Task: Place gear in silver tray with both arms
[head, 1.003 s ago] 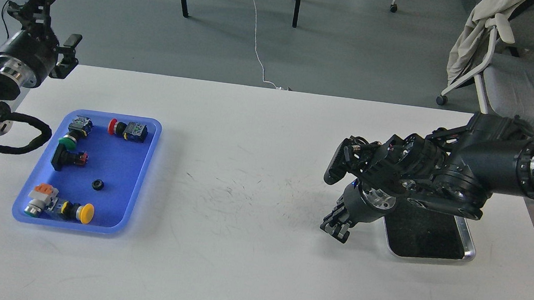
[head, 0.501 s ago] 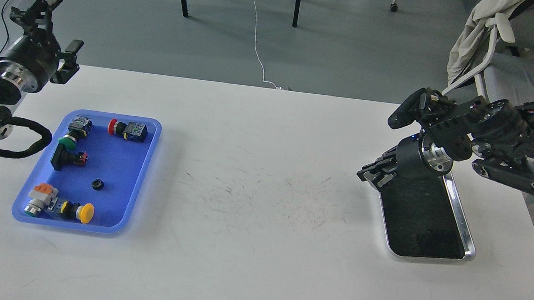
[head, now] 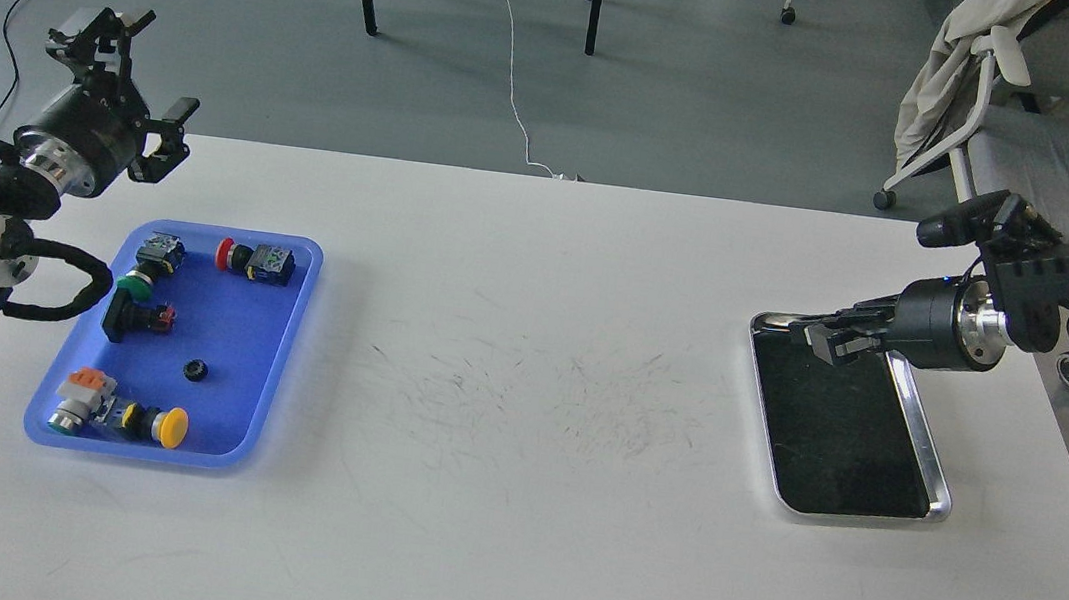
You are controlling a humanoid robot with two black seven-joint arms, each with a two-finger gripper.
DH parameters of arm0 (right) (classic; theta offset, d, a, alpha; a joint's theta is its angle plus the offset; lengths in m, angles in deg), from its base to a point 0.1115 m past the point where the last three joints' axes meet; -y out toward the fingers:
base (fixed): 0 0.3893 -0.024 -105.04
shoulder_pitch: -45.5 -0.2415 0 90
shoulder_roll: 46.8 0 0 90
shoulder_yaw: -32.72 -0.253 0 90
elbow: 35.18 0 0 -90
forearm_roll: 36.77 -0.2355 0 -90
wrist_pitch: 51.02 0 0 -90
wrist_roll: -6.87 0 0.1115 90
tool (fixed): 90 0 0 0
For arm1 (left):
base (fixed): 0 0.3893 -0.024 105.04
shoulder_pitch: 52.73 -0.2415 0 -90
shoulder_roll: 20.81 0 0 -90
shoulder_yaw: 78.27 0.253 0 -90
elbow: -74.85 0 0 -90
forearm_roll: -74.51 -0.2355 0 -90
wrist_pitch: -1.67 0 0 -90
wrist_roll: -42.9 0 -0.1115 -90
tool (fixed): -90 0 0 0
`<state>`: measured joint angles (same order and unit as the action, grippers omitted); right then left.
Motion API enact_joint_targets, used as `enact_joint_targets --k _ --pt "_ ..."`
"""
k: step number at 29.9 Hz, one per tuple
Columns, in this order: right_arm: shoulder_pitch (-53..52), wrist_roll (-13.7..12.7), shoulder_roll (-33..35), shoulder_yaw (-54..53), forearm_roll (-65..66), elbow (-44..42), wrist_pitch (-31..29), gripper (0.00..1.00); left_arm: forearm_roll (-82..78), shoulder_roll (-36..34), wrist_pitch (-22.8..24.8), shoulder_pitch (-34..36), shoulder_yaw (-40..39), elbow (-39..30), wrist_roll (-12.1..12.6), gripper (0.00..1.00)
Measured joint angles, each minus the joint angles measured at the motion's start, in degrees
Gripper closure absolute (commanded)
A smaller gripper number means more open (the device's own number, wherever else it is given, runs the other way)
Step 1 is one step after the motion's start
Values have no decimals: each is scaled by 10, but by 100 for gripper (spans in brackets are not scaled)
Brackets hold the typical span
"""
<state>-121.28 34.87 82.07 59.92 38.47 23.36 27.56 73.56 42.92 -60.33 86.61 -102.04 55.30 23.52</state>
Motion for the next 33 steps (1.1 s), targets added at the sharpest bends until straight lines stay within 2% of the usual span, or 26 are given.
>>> enact_joint_targets --k 10,24,33 --pt "105 0 38 -118 -41 -12 7 99 0 8 0 2 -2 0 23 2" --pt "205 0 43 -186 -159 -52 55 99 10 25 0 4 -2 8 18 2" --pt "242 0 48 -206 -246 -40 73 99 10 25 0 4 -2 8 17 2"
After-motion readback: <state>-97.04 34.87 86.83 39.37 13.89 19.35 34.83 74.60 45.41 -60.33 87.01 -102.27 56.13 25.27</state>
